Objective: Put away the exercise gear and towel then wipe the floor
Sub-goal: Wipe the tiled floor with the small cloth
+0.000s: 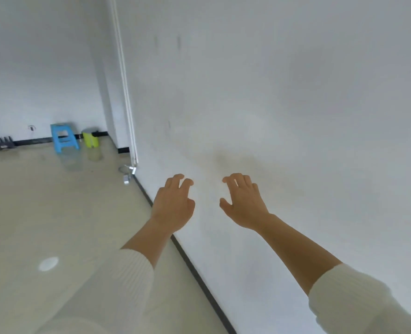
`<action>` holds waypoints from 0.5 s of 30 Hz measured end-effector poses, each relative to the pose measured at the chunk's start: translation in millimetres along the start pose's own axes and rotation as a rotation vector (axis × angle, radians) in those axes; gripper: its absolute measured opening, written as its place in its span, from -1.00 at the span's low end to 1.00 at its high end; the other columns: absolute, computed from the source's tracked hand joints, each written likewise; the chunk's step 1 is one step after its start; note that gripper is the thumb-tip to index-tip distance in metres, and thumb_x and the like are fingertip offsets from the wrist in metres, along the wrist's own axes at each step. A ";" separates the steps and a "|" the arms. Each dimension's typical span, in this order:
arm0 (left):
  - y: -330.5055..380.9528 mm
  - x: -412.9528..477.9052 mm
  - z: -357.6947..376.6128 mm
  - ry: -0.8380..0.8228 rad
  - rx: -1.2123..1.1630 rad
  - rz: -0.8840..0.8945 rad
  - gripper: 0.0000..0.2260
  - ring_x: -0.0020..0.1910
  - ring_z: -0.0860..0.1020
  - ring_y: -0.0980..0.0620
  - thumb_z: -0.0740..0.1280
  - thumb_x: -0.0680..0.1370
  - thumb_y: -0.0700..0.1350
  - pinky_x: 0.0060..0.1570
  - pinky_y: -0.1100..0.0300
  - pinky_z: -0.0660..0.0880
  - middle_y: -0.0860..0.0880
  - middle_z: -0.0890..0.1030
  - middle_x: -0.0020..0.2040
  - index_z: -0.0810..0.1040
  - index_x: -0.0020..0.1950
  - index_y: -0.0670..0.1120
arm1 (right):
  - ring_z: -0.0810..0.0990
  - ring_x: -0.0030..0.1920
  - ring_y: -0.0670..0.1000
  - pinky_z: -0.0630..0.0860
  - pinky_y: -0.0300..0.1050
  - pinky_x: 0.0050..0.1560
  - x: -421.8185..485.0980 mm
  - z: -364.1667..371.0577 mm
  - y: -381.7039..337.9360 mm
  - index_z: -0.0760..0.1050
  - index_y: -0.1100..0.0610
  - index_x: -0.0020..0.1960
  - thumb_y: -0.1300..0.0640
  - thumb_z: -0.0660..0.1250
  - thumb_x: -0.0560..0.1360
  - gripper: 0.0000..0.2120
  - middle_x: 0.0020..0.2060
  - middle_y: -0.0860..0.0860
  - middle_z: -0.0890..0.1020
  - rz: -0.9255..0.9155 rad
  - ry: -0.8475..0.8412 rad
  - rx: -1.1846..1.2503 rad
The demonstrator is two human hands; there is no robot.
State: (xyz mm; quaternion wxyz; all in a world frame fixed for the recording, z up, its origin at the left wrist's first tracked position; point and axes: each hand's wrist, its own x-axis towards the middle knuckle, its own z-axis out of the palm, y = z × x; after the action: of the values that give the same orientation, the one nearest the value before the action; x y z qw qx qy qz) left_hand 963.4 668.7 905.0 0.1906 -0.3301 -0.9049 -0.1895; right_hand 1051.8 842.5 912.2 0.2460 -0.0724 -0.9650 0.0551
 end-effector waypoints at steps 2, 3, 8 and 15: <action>-50.0 28.3 5.0 -0.038 0.032 -0.099 -0.54 0.45 0.19 -0.02 0.21 0.54 -0.08 0.31 0.06 0.28 -0.05 0.18 0.50 0.26 0.44 -0.01 | 0.25 0.34 0.06 0.26 -0.03 0.27 55.3 37.1 -25.7 0.26 0.09 0.41 -0.03 0.20 0.54 -0.52 0.35 0.00 0.32 -0.036 -0.026 -0.007; -74.4 42.9 5.0 -0.053 0.057 -0.138 -0.52 0.46 0.17 -0.03 0.21 0.54 -0.05 0.33 0.05 0.26 -0.06 0.16 0.51 0.23 0.46 -0.01 | 0.24 0.36 0.06 0.25 -0.03 0.28 82.6 53.0 -39.1 0.25 0.08 0.42 -0.04 0.18 0.54 -0.52 0.36 0.00 0.31 -0.039 -0.036 -0.001; -195.7 103.9 -15.6 -0.073 0.196 -0.282 -0.49 0.45 0.13 -0.09 0.19 0.56 0.03 0.33 0.03 0.24 -0.11 0.15 0.49 0.18 0.47 -0.05 | 0.22 0.39 0.10 0.24 0.04 0.31 205.7 122.7 -112.6 0.19 0.09 0.44 -0.09 0.14 0.55 -0.48 0.42 0.05 0.26 -0.093 -0.138 -0.032; -390.3 143.9 -21.3 -0.094 0.302 -0.484 -0.47 0.48 0.10 -0.11 0.17 0.56 0.08 0.37 -0.01 0.19 -0.13 0.13 0.50 0.17 0.49 -0.05 | 0.18 0.41 0.10 0.21 0.10 0.32 337.5 234.8 -248.8 0.13 0.08 0.48 -0.10 0.14 0.54 -0.43 0.43 0.05 0.23 -0.225 -0.268 0.005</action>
State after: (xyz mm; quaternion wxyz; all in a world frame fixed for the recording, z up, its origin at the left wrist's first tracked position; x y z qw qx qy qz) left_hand 604.6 457.1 906.2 0.1448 -0.0806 -0.9832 -0.0771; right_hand 617.4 637.4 900.1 0.1201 0.0445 -0.9910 0.0389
